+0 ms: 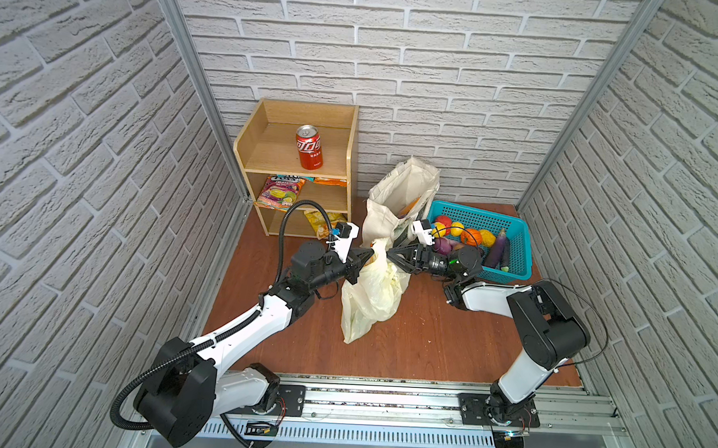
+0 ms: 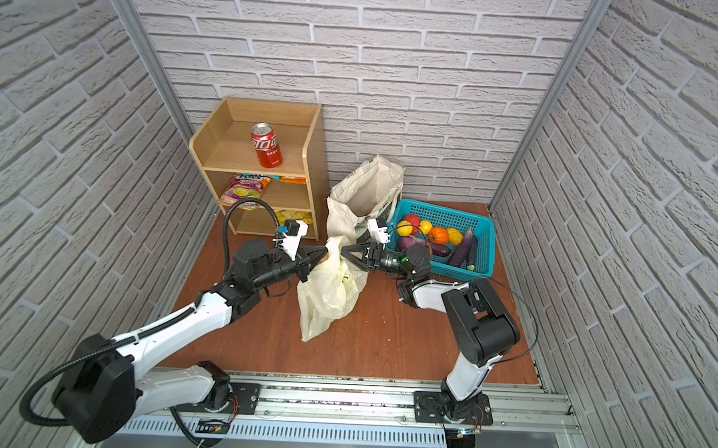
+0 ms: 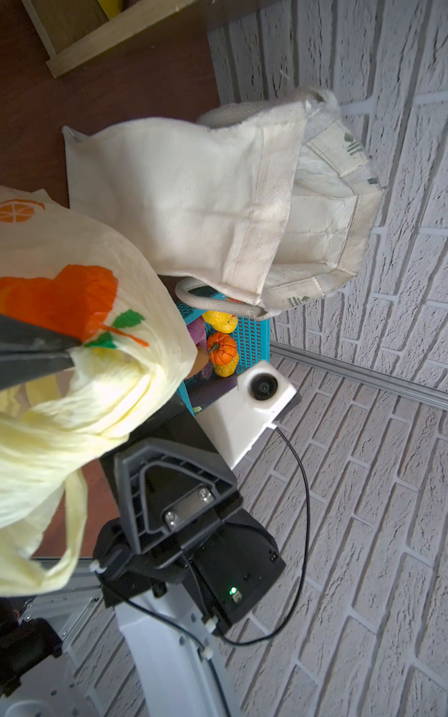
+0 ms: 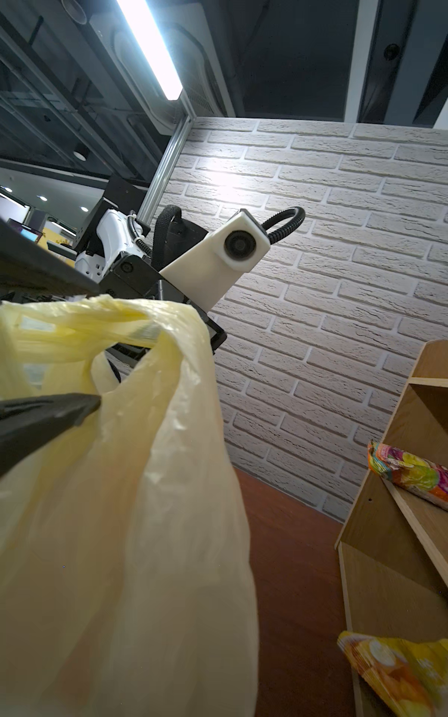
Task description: Place the mixed food into the grocery bags and tie them
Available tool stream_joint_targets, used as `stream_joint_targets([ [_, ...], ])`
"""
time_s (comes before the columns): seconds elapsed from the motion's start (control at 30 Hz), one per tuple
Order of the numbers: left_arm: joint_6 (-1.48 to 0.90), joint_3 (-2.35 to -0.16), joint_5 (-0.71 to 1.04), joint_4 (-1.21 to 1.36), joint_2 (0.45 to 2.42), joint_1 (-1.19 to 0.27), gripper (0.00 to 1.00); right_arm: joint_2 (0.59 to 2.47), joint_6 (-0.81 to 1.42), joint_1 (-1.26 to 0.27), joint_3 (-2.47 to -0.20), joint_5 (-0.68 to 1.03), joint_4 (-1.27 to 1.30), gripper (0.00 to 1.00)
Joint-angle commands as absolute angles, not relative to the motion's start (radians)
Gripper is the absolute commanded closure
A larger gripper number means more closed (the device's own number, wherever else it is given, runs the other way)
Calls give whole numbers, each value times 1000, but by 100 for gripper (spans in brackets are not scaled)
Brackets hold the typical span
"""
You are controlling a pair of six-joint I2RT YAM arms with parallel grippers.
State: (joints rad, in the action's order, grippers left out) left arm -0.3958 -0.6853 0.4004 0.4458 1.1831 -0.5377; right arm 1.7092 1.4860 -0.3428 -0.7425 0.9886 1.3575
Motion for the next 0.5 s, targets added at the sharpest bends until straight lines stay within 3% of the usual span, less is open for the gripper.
stream_joint_targets([
  [0.0,-374,-677,373,469,1159,-530,100,1649,1485,-321,-716,969,1407,53],
  [0.2,-367,-680,365,459,1154,-524,100,1575,1427,-304,-657,960,1325,52],
  [0.47,-361,-685,365,448,1155,-518,100,1345,1066,-302,-560,904,805,60],
])
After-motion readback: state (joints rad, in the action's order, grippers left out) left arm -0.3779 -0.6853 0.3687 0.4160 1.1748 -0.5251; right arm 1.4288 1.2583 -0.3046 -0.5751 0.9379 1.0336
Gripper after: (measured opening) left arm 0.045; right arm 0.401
